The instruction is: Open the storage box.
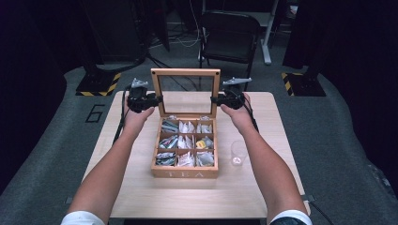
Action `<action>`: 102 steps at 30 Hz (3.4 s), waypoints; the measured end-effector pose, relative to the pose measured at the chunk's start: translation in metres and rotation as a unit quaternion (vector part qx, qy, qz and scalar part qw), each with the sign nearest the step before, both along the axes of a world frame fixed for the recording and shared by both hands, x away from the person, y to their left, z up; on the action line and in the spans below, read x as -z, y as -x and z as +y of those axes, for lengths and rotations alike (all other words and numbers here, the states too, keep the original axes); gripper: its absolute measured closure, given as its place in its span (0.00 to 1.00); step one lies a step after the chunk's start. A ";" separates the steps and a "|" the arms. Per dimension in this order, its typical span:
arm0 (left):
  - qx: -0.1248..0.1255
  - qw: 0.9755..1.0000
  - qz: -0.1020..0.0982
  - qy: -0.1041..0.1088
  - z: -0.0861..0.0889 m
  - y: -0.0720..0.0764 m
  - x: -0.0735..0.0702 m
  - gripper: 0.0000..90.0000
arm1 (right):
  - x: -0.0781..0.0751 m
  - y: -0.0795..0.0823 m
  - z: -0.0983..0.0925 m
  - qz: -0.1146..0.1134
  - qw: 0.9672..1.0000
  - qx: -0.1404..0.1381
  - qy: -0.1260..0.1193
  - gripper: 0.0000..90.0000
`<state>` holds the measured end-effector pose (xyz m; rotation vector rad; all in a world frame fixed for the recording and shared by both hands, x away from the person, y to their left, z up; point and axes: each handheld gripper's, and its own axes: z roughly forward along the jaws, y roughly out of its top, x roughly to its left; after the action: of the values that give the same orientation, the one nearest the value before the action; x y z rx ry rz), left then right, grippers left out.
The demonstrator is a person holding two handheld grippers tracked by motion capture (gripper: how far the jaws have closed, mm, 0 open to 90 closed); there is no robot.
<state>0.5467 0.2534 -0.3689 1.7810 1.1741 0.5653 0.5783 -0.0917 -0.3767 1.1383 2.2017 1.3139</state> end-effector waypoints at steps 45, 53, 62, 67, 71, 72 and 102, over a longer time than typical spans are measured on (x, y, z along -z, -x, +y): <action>0.011 1.000 0.002 -0.019 0.001 0.031 -0.009 0.62 | 0.000 -0.025 0.010 0.038 0.998 0.052 0.011 0.72; 0.005 1.000 0.010 -0.013 0.006 0.030 -0.002 0.59 | -0.001 -0.026 0.012 0.038 0.998 0.052 0.024 0.71; 0.009 1.000 0.017 -0.011 0.006 0.031 -0.001 0.58 | 0.002 -0.025 0.006 0.073 0.996 0.035 0.025 0.67; 0.016 1.000 0.019 -0.015 0.003 0.031 0.000 0.57 | 0.006 -0.023 0.001 0.084 0.996 0.023 0.035 0.63; 0.018 1.000 0.018 -0.018 0.002 0.032 0.000 0.56 | 0.009 -0.020 -0.002 0.082 0.996 0.025 0.038 0.61; 0.018 1.000 0.018 -0.018 0.002 0.032 0.000 0.56 | 0.010 -0.017 -0.006 0.080 0.996 0.026 0.036 0.59; 0.012 0.999 0.036 -0.009 0.024 0.058 0.013 0.52 | -0.013 0.074 -0.008 0.032 0.996 -0.050 0.073 0.48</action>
<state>0.4886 0.2778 -0.3821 1.8406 1.1981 0.5033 0.5038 -0.1001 -0.3634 1.0415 2.3844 1.1467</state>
